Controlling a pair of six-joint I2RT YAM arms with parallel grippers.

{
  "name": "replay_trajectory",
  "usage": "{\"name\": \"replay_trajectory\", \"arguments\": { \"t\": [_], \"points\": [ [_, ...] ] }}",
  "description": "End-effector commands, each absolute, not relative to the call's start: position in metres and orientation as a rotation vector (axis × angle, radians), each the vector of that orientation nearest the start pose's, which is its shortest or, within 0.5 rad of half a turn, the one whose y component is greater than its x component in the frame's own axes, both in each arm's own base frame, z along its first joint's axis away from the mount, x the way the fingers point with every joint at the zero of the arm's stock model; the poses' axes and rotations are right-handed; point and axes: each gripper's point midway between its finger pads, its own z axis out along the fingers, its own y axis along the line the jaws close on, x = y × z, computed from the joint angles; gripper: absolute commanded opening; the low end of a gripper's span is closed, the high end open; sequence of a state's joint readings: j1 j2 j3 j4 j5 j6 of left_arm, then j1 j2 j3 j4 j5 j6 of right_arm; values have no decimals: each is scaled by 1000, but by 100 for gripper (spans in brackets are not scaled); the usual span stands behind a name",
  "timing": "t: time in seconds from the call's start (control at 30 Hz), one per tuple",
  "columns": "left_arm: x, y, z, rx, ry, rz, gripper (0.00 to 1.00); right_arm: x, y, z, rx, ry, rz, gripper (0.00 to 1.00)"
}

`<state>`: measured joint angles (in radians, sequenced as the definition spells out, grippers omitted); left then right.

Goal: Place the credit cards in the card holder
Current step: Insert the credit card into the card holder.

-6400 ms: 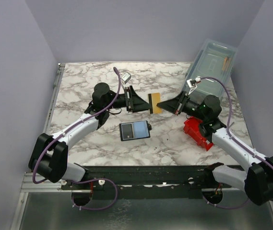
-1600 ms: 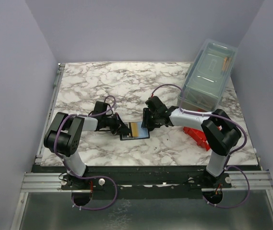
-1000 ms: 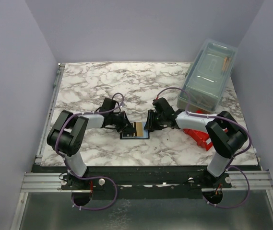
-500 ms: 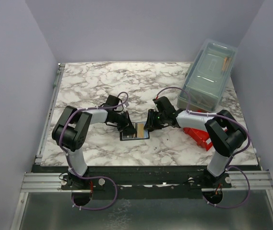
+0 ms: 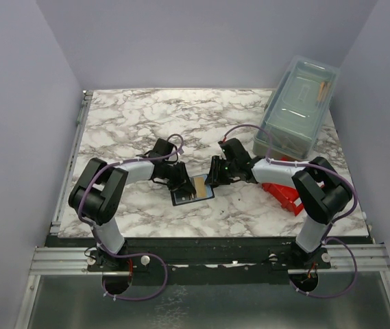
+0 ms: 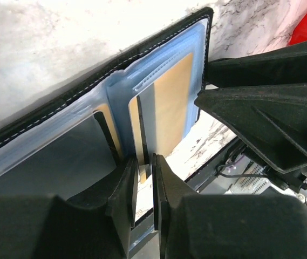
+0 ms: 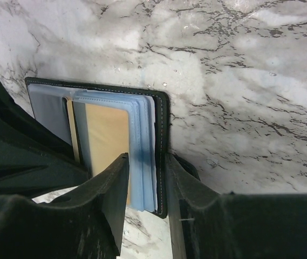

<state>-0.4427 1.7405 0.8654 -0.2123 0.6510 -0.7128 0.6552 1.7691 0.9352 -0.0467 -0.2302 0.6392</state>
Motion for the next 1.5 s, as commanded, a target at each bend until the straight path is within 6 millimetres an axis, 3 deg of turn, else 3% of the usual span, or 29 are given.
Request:
{"name": "replay_trajectory", "arguments": {
  "t": [0.0, 0.2, 0.47, 0.63, 0.77, 0.97, 1.23, 1.47],
  "points": [
    [246, -251, 34, -227, 2845, -1109, 21, 266, 297, -2, -115, 2691, 795, 36],
    [241, -259, 40, -257, 2805, -1212, 41, 259, 299, 2, -88, 2694, 844, 35],
    [237, -260, 60, -153, 2762, -1254, 51, 260, 285, 11, -80, 2692, 746, 35],
    [229, -258, 63, -80, 2792, -1270, 55, 263, 280, 33, -87, 2663, 722, 37],
    [227, -255, 52, -100, 2836, -1228, 55, 265, 284, 44, -92, 2637, 754, 38],
    [234, -254, 44, -102, 2831, -1171, 55, 262, 295, 34, -103, 2646, 828, 38],
    [236, -280, 54, -52, 2791, -1248, 49, 255, 309, 25, -100, 2664, 950, 33],
    [231, -256, 50, -93, 2820, -1125, 54, 256, 292, 29, -72, 2666, 834, 35]
  ]
}}
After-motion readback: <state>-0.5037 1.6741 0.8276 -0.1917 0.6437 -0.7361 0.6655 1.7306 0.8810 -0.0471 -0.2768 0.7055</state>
